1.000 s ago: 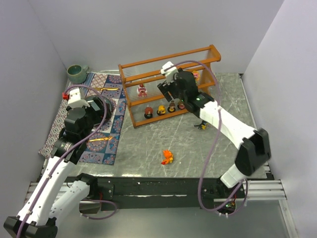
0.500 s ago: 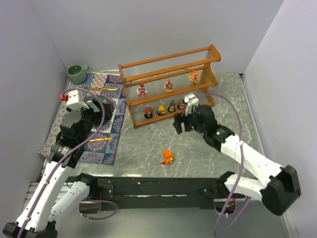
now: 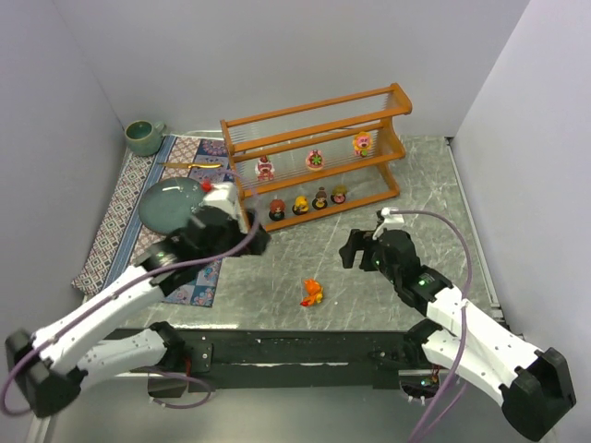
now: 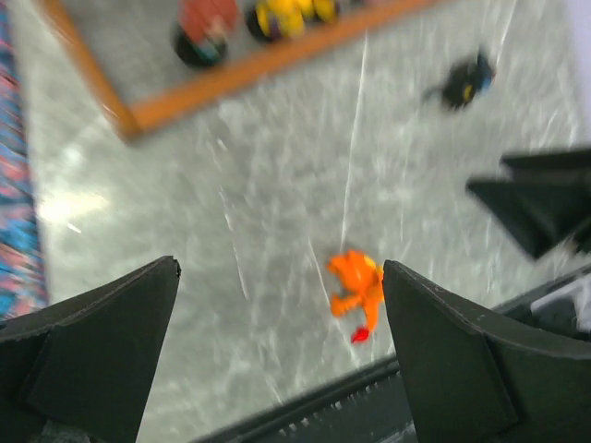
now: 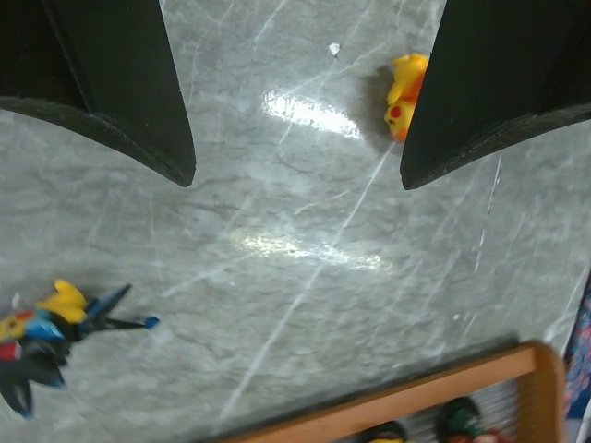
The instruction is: Place and organize the plastic toys onto the shelf
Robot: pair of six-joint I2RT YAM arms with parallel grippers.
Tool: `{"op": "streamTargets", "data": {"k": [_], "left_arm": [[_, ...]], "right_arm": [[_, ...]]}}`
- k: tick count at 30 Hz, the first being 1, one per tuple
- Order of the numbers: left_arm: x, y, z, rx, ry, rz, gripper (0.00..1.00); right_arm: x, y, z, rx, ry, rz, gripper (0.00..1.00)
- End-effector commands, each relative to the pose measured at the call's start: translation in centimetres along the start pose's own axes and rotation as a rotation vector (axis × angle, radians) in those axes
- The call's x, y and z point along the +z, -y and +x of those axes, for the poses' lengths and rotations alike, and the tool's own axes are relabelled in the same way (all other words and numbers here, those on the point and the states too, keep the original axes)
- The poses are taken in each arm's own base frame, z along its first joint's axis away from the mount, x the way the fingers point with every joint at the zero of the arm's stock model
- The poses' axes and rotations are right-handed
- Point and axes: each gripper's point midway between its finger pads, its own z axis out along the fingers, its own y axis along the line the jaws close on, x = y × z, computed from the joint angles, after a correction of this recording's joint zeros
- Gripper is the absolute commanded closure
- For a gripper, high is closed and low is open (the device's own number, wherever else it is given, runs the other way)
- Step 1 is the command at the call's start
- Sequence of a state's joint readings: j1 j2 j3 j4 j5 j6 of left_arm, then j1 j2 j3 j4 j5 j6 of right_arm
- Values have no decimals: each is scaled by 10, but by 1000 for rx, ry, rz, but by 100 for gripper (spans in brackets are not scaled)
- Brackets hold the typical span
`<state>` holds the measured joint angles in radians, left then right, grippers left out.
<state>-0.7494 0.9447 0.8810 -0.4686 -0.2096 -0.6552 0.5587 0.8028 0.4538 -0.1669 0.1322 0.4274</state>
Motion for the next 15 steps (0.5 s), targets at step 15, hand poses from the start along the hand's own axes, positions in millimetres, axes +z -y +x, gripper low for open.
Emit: {"op": "streamTargets", "data": {"k": [15], "left_arm": [[69, 101, 122, 308, -398, -191, 3]], "right_arm": [[10, 45, 18, 285, 105, 54, 0]]}}
